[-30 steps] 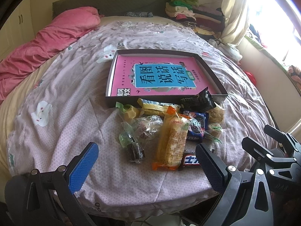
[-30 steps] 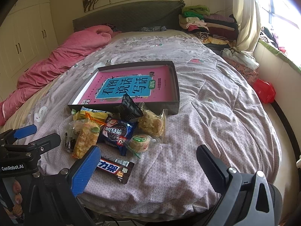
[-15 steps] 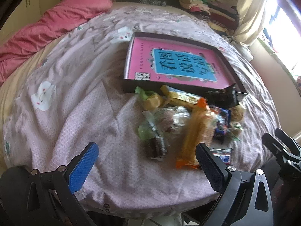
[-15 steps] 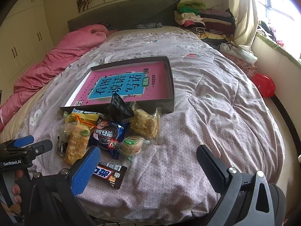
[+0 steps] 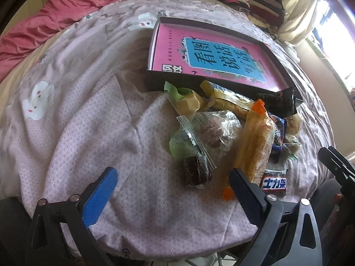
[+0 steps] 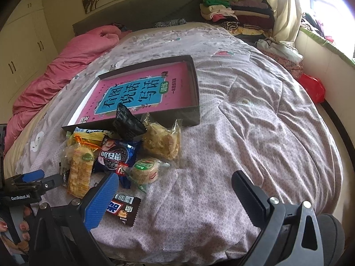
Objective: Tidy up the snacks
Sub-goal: 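Grasp the dark round cake with the left tool while the right tool grasps the clear pastry bag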
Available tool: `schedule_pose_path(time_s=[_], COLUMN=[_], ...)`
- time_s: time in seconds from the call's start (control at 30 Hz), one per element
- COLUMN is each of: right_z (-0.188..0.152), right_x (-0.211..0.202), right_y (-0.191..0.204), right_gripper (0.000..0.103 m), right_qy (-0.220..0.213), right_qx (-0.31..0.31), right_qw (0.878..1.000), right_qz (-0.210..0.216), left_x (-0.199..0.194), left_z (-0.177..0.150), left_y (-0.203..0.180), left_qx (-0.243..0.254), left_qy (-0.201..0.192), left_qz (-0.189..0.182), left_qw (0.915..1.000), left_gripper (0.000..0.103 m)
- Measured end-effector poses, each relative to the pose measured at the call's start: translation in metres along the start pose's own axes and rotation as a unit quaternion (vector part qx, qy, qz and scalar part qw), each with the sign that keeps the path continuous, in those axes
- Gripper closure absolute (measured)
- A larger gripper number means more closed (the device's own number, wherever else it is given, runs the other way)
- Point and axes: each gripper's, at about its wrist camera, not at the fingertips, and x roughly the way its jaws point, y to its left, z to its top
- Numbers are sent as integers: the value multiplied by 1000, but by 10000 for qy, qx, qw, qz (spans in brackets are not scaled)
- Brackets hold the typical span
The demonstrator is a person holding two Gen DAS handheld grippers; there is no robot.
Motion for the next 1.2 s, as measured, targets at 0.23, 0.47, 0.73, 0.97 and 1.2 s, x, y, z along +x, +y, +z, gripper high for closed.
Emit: schedule_pose_path(time_s=[0.23, 0.47, 0.73, 0.97, 1.2], right_z=[5, 17, 28, 33, 36], right_x=[13, 30, 56, 75, 86], right_y=[-4, -14, -18, -2, 1], right_gripper=[1, 6, 18, 29, 52], right_qy=[96, 183, 370, 451, 444], right_qx=[120, 304, 205, -70, 34], right_qw=[9999, 9994, 9991, 9984, 9961], right_qz=[-20, -45, 89, 332, 759], left_x=[13, 10, 11, 9, 8], left_z=[2, 0, 0, -2, -3], left_y=[-1, -5, 1, 5, 6], left_qx=[5, 57, -64, -113, -93], left_qy=[129, 72, 85, 81, 89], left_qz=[-61, -226, -467, -620, -701], left_qw=[9999, 9997, 9989, 9980, 9975], left_gripper=[33, 53, 61, 71, 74])
